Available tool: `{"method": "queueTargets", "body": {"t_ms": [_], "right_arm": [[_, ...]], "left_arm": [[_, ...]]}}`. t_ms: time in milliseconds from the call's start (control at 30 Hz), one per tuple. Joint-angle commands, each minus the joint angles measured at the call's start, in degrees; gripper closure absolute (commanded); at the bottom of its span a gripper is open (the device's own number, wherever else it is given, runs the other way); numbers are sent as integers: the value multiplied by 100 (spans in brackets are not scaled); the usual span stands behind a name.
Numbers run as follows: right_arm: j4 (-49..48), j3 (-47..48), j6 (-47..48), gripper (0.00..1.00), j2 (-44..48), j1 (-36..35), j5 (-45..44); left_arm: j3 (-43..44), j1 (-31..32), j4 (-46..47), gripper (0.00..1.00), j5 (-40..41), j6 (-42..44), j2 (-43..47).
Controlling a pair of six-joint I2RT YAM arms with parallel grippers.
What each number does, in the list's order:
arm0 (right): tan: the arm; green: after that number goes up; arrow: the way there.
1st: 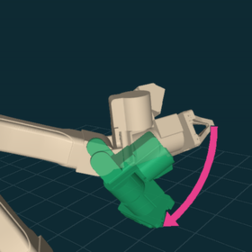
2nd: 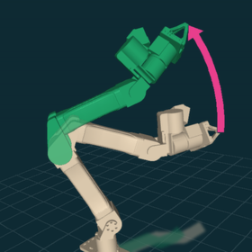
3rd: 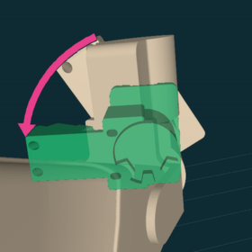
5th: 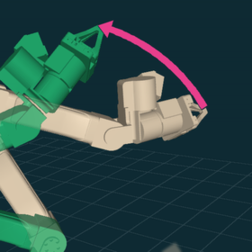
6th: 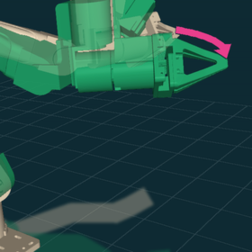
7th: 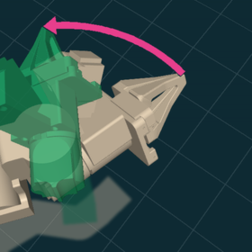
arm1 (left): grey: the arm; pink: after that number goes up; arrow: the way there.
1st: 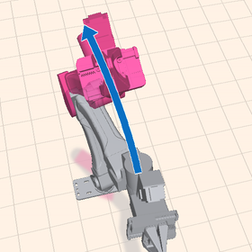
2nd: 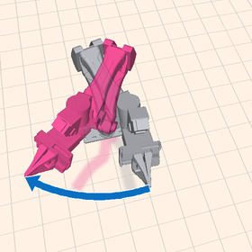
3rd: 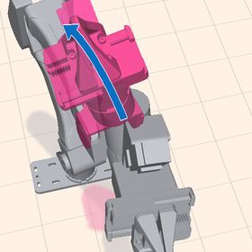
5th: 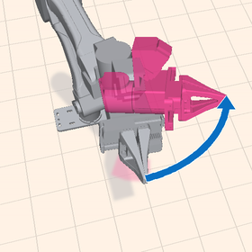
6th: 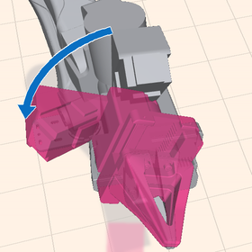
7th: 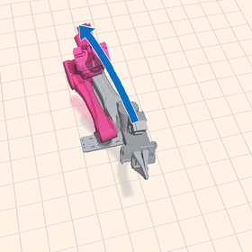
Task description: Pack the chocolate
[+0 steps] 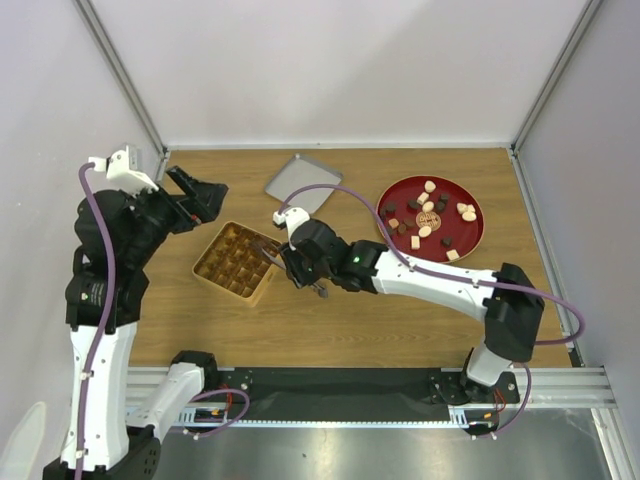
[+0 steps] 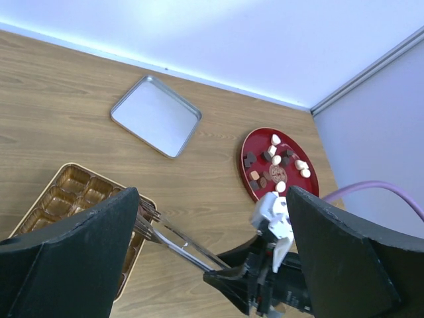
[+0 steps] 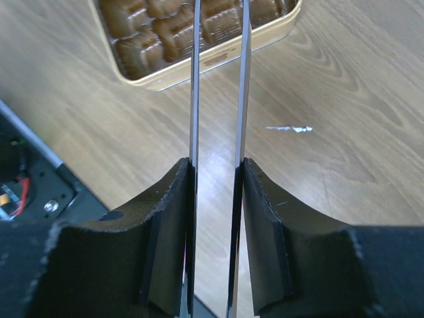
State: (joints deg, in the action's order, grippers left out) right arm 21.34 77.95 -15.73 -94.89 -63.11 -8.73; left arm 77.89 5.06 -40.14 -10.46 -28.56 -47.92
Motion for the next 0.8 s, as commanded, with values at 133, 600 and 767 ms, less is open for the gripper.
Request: {"method": "queueTargets", "body": {"t_ms": [133, 600, 767], "right_arm": [[-491, 528, 175, 62, -495, 53, -120], [-667, 642, 157, 59, -820, 159, -454], [-667, 598, 131, 58, -820, 211, -384]], "left_arm": [[-239, -58, 305, 0, -9, -98, -7], [-529, -58, 472, 0, -185, -71, 107], [-564, -58, 490, 0, -185, -45, 160]]}}
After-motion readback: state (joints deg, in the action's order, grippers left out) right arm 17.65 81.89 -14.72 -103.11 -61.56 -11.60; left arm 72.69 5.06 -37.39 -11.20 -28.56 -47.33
